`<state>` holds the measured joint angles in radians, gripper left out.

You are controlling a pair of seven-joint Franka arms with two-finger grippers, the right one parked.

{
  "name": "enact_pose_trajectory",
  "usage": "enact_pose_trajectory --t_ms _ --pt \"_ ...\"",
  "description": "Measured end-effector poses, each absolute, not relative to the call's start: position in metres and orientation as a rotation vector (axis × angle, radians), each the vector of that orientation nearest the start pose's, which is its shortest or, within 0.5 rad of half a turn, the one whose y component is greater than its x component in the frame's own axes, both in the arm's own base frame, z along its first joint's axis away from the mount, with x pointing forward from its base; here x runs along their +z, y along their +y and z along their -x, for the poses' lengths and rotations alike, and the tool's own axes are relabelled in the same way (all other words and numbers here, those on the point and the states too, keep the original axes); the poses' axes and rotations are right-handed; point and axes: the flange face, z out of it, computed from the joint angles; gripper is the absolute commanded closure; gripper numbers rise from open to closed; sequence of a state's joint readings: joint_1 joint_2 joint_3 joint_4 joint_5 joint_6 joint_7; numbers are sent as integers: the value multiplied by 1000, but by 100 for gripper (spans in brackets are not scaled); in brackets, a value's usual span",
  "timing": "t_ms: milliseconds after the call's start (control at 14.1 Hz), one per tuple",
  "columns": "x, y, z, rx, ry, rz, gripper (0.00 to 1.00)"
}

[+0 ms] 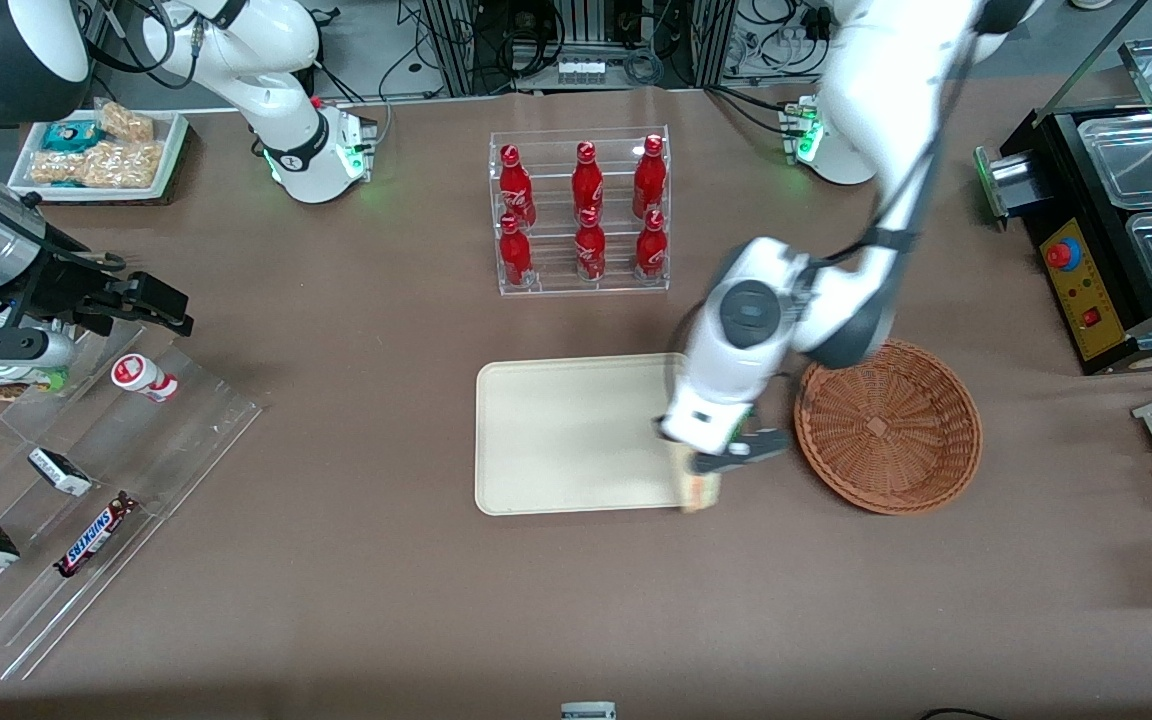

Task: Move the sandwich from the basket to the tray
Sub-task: 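Carry the sandwich with the left gripper over the cream tray, then lower the sandwich onto the tray and open the left gripper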

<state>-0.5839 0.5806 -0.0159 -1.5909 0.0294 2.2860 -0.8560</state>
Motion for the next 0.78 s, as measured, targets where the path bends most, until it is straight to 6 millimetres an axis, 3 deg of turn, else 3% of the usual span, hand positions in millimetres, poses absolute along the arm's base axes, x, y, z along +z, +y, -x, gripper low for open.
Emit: enact_pose_trajectory --t_ms 141,354,636,707,778 --pt "291 -441 -565 -211 -301 3192 92" --pt "272 -488 -539 -243 -226 3182 92" --pt "246 -516 -515 -216 -209 3168 87" --pt "238 -518 -512 -209 -215 3161 75" --pt "231 -519 -512 -217 -218 3165 31"
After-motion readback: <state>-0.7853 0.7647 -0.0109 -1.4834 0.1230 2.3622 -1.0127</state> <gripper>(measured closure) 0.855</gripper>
